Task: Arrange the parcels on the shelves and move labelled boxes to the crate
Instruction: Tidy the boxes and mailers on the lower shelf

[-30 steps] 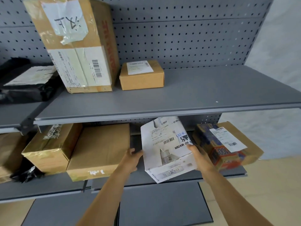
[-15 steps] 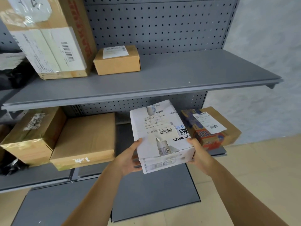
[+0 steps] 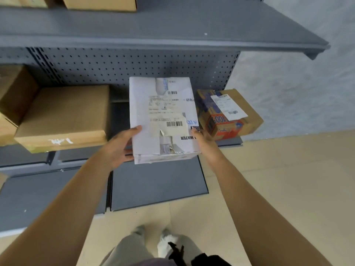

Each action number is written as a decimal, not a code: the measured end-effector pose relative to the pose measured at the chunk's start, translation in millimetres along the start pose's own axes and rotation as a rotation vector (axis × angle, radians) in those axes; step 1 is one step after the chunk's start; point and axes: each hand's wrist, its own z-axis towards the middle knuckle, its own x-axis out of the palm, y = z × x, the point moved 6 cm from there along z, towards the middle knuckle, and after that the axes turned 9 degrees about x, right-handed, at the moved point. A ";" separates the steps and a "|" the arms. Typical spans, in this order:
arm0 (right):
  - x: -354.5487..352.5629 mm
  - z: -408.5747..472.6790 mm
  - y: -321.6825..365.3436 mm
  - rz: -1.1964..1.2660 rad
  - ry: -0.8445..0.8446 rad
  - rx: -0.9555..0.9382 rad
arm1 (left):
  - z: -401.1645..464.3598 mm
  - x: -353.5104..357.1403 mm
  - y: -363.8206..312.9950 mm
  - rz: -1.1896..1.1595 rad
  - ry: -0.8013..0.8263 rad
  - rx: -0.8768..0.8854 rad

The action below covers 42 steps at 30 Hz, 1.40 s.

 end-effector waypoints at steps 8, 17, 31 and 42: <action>7.7 9.7 -15.5 0.027 0.075 -0.048 | -13.9 -11.5 1.2 0.072 0.045 0.146; 14.2 1.1 -13.8 0.095 0.060 -0.088 | -22.0 -21.1 -10.4 0.166 0.059 0.276; 16.6 -10.6 -5.4 0.114 0.041 -0.069 | -43.6 -20.5 -5.1 0.043 -0.005 0.202; 30.3 -21.2 -10.8 0.141 0.294 0.119 | -38.1 -33.4 27.3 -0.174 0.151 0.042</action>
